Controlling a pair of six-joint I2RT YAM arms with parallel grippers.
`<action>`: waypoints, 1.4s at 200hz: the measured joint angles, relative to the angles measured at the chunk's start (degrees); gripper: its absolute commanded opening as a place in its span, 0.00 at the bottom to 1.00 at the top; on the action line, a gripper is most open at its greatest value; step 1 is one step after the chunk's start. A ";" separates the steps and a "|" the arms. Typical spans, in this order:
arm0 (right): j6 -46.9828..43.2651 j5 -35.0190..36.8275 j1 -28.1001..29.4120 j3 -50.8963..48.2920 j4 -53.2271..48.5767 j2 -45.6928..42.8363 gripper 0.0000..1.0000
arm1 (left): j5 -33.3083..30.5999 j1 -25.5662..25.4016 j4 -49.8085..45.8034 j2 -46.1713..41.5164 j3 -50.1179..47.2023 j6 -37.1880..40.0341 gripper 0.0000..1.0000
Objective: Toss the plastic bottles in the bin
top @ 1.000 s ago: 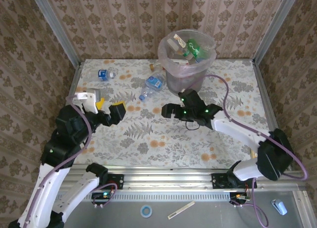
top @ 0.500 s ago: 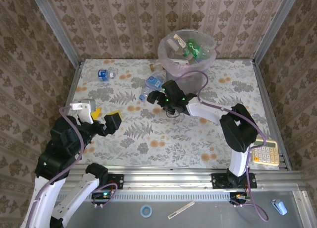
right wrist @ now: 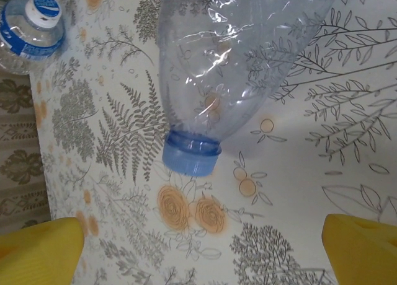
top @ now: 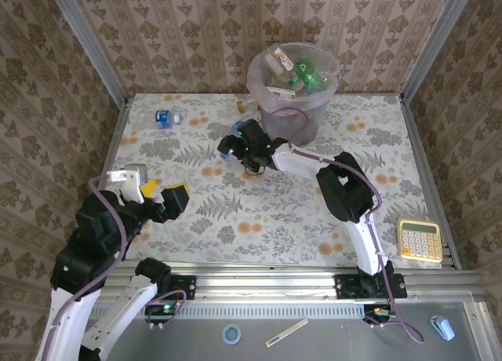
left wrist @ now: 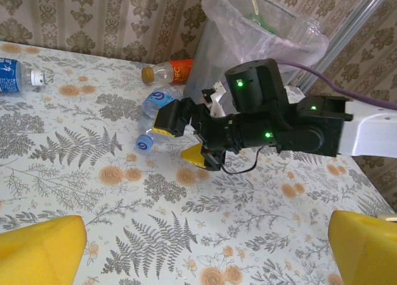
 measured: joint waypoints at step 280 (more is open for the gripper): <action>4.46 7.61 -0.26 22.27 -13.84 15.91 0.65 | -1.05 0.00 -2.25 -1.60 0.68 -1.49 1.00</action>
